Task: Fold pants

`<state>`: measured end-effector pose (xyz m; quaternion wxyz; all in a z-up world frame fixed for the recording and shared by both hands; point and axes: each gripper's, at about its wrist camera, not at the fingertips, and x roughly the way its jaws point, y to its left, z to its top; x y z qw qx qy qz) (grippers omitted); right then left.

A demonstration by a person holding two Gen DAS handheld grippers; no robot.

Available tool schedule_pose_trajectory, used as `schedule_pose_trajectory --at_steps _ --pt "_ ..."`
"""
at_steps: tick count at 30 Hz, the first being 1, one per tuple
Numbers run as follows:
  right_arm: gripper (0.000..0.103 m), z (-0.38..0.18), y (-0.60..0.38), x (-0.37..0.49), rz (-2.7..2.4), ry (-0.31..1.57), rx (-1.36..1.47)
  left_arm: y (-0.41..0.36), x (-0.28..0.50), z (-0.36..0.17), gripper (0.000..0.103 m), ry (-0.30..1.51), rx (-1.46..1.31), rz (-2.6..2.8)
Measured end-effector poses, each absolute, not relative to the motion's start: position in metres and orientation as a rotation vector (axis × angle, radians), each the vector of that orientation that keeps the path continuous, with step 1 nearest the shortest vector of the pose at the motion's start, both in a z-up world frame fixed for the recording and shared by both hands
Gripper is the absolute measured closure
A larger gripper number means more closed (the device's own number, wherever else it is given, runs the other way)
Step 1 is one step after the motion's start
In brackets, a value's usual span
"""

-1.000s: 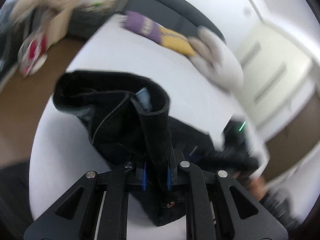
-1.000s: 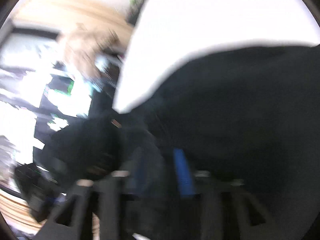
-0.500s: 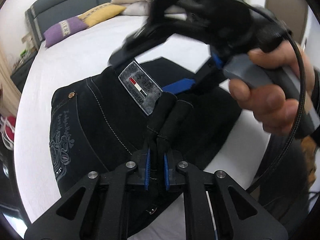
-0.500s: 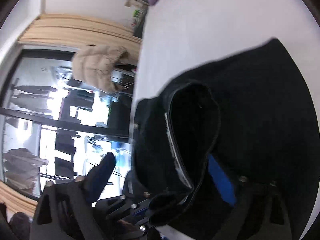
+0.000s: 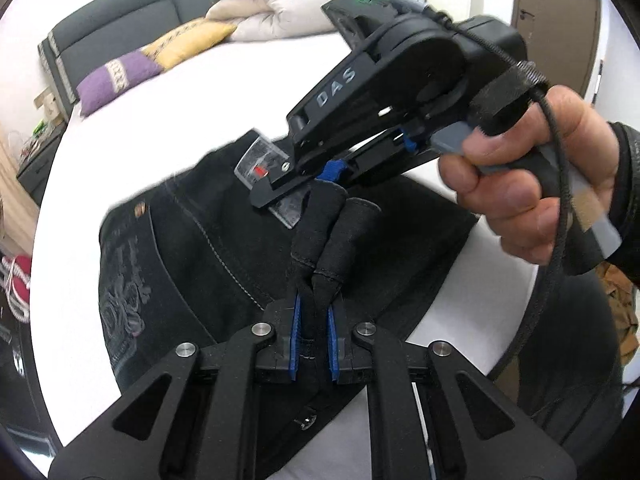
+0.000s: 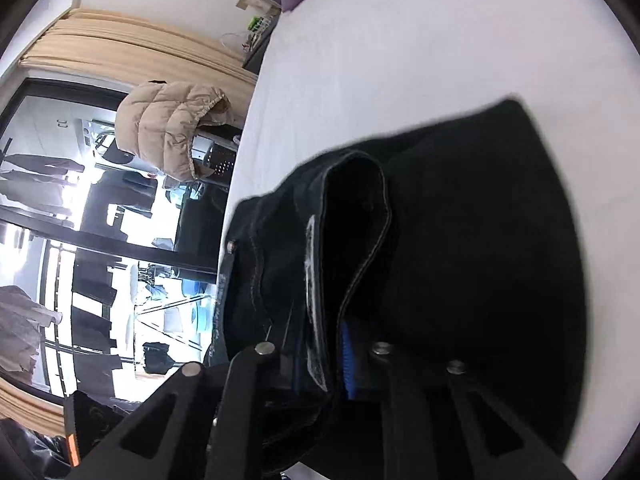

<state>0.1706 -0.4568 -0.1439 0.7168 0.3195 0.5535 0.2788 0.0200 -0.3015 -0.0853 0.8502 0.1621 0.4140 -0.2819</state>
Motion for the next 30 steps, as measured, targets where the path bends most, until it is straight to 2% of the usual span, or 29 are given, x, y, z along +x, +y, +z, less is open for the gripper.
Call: schedule_pose_trajectory --at_steps 8,16,26,30 --pt "0.087 -0.130 -0.507 0.177 0.554 1.202 0.672 -0.354 0.044 -0.078 0.094 0.846 0.345 -0.675" --pt "0.087 -0.159 -0.535 0.166 0.516 1.222 0.729 -0.371 0.064 -0.102 0.094 0.898 0.367 -0.716" --pt "0.088 -0.188 -0.555 0.139 0.483 1.156 0.903 -0.396 0.074 -0.123 0.094 0.913 0.410 -0.755" --pt "0.088 -0.192 -0.551 0.140 0.503 1.136 0.862 -0.389 0.074 -0.133 0.090 0.915 0.386 -0.752"
